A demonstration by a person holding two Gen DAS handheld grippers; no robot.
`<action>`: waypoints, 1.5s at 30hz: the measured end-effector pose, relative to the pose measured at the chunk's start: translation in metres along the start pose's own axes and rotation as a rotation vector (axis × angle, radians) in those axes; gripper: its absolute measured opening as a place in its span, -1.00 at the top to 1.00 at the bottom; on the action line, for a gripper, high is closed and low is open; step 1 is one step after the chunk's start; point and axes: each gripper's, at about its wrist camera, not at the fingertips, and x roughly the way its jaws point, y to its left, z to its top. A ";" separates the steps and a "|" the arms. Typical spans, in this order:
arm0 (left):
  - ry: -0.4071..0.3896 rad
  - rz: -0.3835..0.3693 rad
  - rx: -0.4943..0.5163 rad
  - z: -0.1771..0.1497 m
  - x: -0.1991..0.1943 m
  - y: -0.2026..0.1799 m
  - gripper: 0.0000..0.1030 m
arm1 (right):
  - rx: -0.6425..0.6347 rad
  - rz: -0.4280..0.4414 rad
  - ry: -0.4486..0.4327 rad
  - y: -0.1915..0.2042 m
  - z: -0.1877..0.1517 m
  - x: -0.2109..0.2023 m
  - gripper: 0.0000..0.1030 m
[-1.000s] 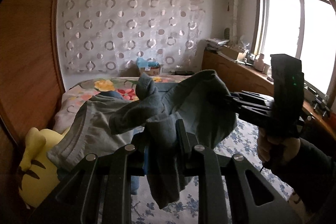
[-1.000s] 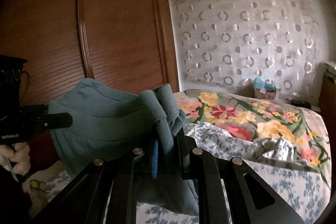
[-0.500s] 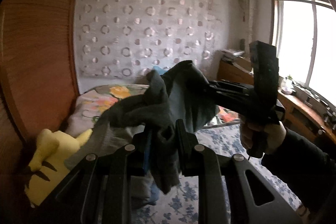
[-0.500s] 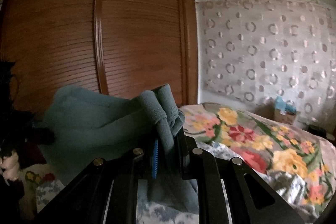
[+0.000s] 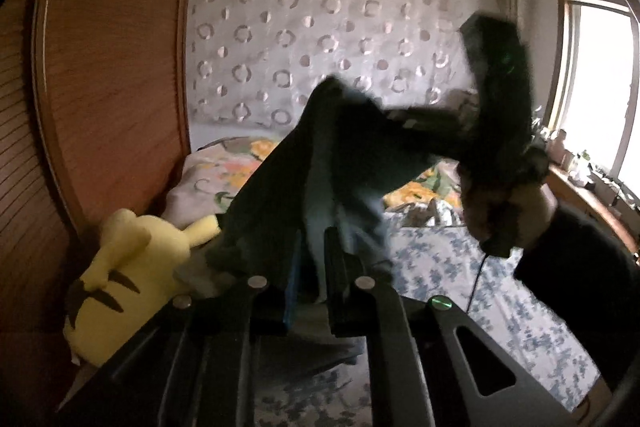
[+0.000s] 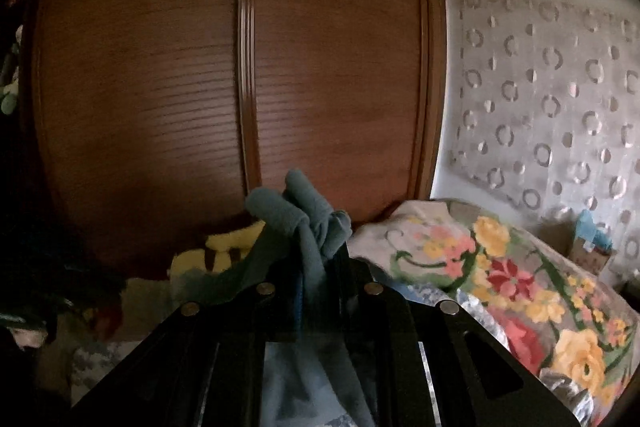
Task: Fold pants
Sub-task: 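Carry the pants toward the clothes stack and lower them onto it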
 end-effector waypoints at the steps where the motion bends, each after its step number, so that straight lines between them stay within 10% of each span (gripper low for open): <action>1: 0.005 0.005 -0.005 -0.001 0.001 0.003 0.78 | 0.002 0.000 0.002 -0.004 0.003 0.000 0.77; 11: 0.025 -0.022 -0.030 -0.008 0.000 0.018 -0.27 | -0.032 -0.020 0.014 0.044 -0.001 -0.018 0.77; 20: 0.080 -0.043 -0.028 -0.016 0.048 0.016 -0.29 | -0.032 -0.060 0.051 0.049 0.002 -0.014 0.77; 25: 0.120 -0.058 -0.028 -0.023 0.074 0.018 0.05 | -0.022 -0.054 0.041 0.053 0.003 -0.014 0.77; 29: 0.112 -0.063 -0.047 -0.025 0.071 0.022 0.81 | -0.018 -0.044 0.021 0.055 0.002 -0.022 0.77; 45: -0.035 -0.064 0.005 -0.013 -0.046 0.016 0.87 | -0.091 0.076 -0.067 0.094 0.039 -0.075 0.77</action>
